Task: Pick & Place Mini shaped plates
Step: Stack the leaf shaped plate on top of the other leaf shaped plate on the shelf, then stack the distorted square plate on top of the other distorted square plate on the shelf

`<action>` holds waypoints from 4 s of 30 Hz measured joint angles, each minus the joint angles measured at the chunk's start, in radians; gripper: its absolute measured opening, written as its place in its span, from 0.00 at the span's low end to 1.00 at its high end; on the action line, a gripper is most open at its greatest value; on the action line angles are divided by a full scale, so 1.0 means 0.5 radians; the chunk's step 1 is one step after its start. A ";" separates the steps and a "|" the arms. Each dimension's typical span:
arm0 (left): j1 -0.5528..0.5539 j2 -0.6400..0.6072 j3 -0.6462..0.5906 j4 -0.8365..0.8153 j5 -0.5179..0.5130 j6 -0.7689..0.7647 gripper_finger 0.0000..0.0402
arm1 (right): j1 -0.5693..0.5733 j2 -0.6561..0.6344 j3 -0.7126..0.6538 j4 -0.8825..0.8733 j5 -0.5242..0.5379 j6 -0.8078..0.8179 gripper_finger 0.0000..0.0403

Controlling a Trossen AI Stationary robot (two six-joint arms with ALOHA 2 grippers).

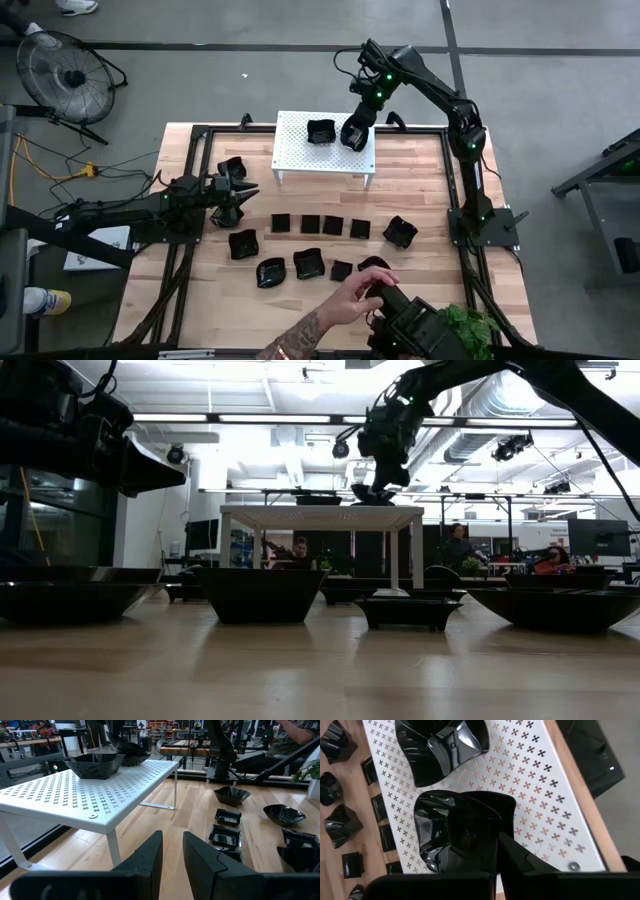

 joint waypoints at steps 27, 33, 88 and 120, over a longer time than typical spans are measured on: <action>0.000 0.000 0.000 0.000 0.000 0.000 0.18 | 0.000 0.013 0.000 -0.061 0.017 0.134 0.10; 0.000 0.000 0.000 0.000 0.000 0.000 0.18 | 0.000 0.008 0.000 -0.070 0.017 0.151 0.13; 0.000 0.000 0.000 0.000 0.000 0.000 0.18 | 1.361 -1.568 -1.797 0.589 0.134 0.417 0.11; 0.001 -0.001 0.000 0.000 0.000 0.000 0.18 | 1.279 -2.177 -3.301 1.063 0.498 1.423 0.27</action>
